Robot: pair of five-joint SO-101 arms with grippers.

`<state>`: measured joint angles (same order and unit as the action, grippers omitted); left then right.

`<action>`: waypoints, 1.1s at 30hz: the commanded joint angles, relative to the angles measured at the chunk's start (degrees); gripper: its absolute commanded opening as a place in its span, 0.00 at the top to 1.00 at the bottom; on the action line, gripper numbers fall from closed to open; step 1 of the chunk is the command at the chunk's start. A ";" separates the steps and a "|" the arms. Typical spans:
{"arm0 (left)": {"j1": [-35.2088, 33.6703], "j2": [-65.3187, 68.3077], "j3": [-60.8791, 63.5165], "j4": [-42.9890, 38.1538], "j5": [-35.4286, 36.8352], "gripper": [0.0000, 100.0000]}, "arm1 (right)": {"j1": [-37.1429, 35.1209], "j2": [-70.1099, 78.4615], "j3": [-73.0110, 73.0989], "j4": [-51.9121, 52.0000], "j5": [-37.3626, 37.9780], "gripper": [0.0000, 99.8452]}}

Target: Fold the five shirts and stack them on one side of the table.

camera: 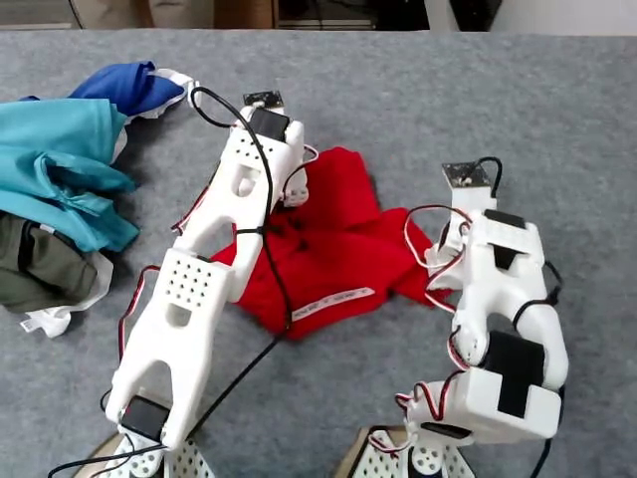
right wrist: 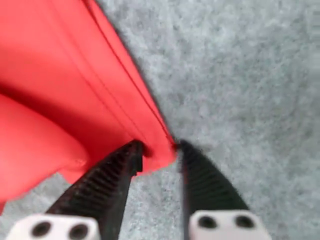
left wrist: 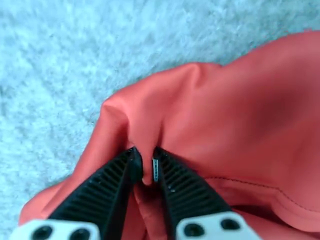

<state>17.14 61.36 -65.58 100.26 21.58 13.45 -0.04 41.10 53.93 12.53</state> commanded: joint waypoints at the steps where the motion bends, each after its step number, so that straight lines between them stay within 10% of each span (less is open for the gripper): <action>1: 0.62 -3.65 0.18 0.53 -0.44 0.98 | -2.07 -2.24 0.22 -0.88 -0.09 0.94; 20: 0.53 -4.35 -0.44 0.53 -5.54 0.98 | -1.27 -2.77 -0.04 -0.35 -0.18 0.98; 33: 1.14 -14.90 -9.32 0.53 -6.51 0.98 | 12.26 -9.01 5.76 -2.90 10.90 0.98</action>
<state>17.58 51.96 -70.15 100.26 15.52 22.95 -6.37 45.14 53.41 21.93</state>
